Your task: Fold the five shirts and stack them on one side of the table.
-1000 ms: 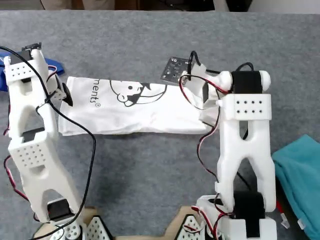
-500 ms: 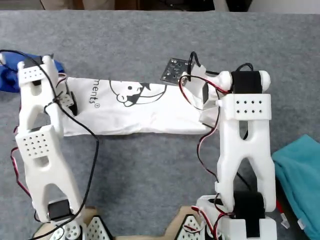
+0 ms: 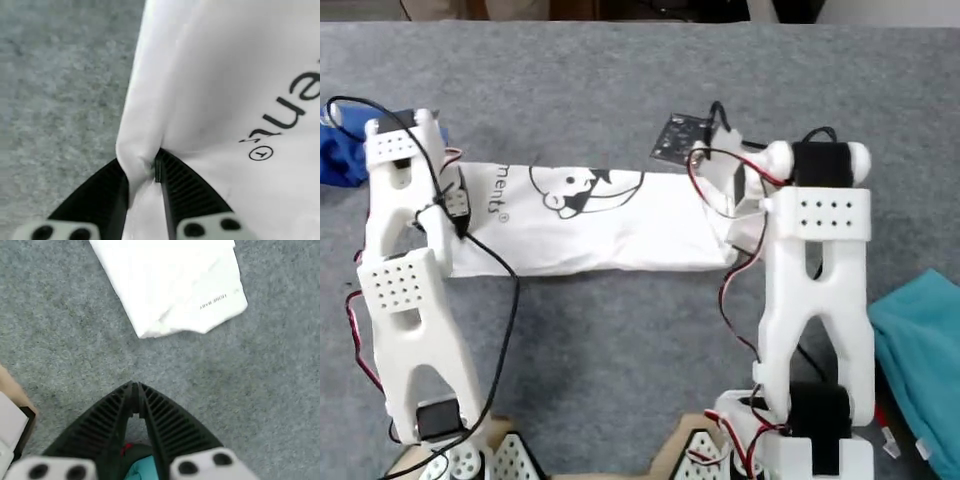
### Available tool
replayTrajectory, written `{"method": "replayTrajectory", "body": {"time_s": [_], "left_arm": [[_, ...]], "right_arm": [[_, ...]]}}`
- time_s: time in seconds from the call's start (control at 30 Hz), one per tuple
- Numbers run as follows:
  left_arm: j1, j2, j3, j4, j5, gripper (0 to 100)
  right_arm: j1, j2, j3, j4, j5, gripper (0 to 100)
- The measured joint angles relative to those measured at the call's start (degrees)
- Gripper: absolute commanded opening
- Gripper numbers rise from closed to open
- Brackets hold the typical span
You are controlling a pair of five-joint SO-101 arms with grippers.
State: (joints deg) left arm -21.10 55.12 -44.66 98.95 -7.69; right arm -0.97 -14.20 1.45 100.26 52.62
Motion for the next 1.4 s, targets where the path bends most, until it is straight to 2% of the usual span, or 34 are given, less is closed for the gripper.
{"method": "replayTrajectory", "body": {"time_s": [0.2,0.43,0.57,0.7,0.83,0.93,1.1,1.2,1.4], "left_arm": [[-8.3,0.1,-1.5,1.1,-6.0,2],[-16.7,0.7,-10.5,1.2,-6.8,2],[-17.6,0.0,-13.4,1.2,-6.8,2],[-13.2,-2.5,-12.3,1.2,-5.5,2],[-6.3,-7.0,-6.7,1.2,-3.3,2],[-0.8,-11.1,0.2,1.2,-1.2,2],[7.3,-16.9,7.2,1.2,1.6,2],[10.5,-20.9,8.3,1.2,2.2,2],[17.9,-30.2,13.2,1.2,2.5,2]], "right_arm": [[7.5,0.0,0.1,0.0,0.0,0.5],[16.7,0.0,0.1,0.0,0.0,0.5],[20.7,0.0,1.1,0.0,0.0,0.5],[21.5,0.0,7.9,-3.3,0.0,0.5],[21.7,0.0,20.0,-15.4,-1.0,0.5],[21.5,0.0,30.9,-30.5,-8.7,0.5],[15.7,0.0,44.7,-54.0,-21.9,0.5],[13.3,0.0,48.5,-61.1,-28.6,0.5],[12.3,0.0,54.3,-68.7,-33.8,0.5]]}}
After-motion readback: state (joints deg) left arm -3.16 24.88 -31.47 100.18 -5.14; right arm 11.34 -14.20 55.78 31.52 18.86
